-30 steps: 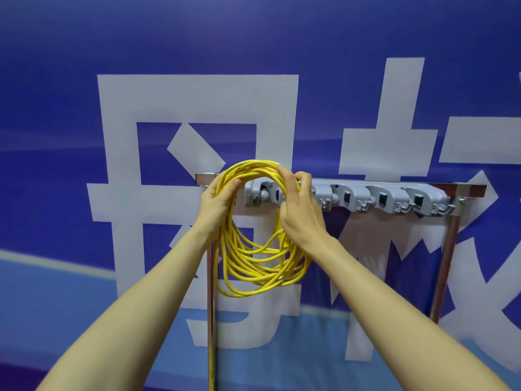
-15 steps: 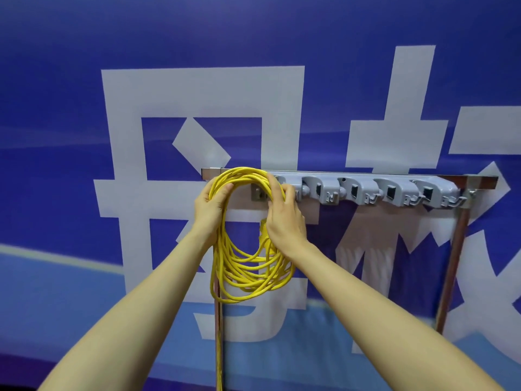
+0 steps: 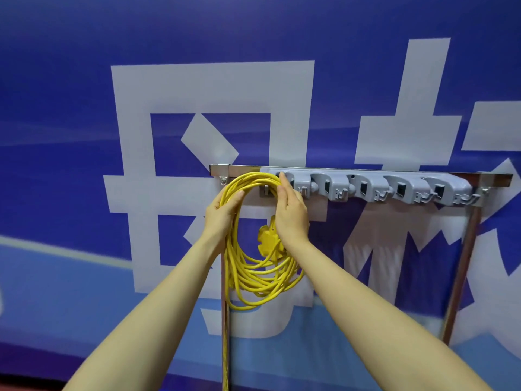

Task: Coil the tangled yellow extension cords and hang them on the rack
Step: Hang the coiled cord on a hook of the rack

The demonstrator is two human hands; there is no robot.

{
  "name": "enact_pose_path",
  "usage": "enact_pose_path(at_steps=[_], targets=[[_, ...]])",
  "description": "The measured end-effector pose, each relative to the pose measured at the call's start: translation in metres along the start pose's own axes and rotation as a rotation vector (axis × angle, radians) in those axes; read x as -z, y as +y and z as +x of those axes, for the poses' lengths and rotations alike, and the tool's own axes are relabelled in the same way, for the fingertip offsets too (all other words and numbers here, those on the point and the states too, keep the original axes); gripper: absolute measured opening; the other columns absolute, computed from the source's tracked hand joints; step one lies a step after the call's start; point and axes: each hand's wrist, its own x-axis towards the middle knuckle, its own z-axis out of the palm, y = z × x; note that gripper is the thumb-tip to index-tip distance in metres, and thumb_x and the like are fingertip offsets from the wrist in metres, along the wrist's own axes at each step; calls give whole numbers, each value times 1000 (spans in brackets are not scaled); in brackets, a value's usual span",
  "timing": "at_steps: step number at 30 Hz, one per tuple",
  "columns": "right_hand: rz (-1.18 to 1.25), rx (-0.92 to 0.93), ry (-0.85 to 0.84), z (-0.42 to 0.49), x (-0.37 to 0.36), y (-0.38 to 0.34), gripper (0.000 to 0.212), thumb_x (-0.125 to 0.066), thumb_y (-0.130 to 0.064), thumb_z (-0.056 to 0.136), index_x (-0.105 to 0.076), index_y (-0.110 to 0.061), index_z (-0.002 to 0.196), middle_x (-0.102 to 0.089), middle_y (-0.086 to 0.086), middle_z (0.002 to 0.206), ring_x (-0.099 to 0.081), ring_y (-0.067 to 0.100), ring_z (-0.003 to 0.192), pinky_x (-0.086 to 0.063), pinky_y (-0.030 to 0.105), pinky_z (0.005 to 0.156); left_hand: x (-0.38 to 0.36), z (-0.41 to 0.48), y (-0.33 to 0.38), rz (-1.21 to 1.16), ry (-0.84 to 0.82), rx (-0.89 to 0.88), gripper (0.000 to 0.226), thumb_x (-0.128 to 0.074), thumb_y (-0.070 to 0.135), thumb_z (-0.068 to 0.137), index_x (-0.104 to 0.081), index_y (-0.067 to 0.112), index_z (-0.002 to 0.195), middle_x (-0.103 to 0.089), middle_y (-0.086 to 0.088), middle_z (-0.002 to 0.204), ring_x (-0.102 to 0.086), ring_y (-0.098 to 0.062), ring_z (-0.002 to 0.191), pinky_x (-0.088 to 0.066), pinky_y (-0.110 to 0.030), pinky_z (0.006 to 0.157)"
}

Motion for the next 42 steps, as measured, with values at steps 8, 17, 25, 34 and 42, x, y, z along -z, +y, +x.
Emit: enact_pose_path(at_steps=[8, 17, 25, 34, 42], targets=[[217, 24, 112, 3, -3, 2, 31, -44, -26, 100, -60, -23, 127, -61, -4, 127, -50, -1, 109, -37, -4, 79, 10, 8, -4, 69, -77, 174, 28, -54, 42, 95, -66, 19, 107, -63, -4, 79, -58, -16, 76, -49, -23, 67], [289, 22, 124, 4, -4, 10, 30, -49, -26, 98, -61, -25, 125, -63, -8, 124, -52, -3, 110, -45, 15, 92, 14, 14, 1, 75, -188, 247, 23, -57, 28, 95, -59, 18, 115, -67, -10, 100, -65, -26, 91, -56, -32, 75], [227, 75, 168, 6, -7, 8, 29, -49, -24, 98, -63, -27, 123, -64, -8, 123, -55, 5, 114, -44, 15, 89, 4, 25, 19, 378, -333, -70, 41, -58, 32, 95, -50, 27, 134, -58, 10, 123, -57, -6, 112, -49, -22, 89], [183, 98, 215, 8, -17, 9, 27, -43, -23, 100, -63, -28, 117, -64, -7, 118, -58, 9, 106, -51, 30, 87, -13, 32, -2, 462, -62, -349, 25, -57, 31, 97, -59, 23, 120, -64, 3, 113, -59, -11, 107, -52, -28, 90], [346, 65, 182, -5, -17, 16, 34, -53, -13, 95, -61, -25, 126, -57, -8, 133, -45, -6, 121, -37, 11, 98, -24, 20, -25, 361, 28, -298, 30, -57, 31, 97, -55, 25, 126, -58, 0, 122, -54, -14, 116, -48, -31, 98]])
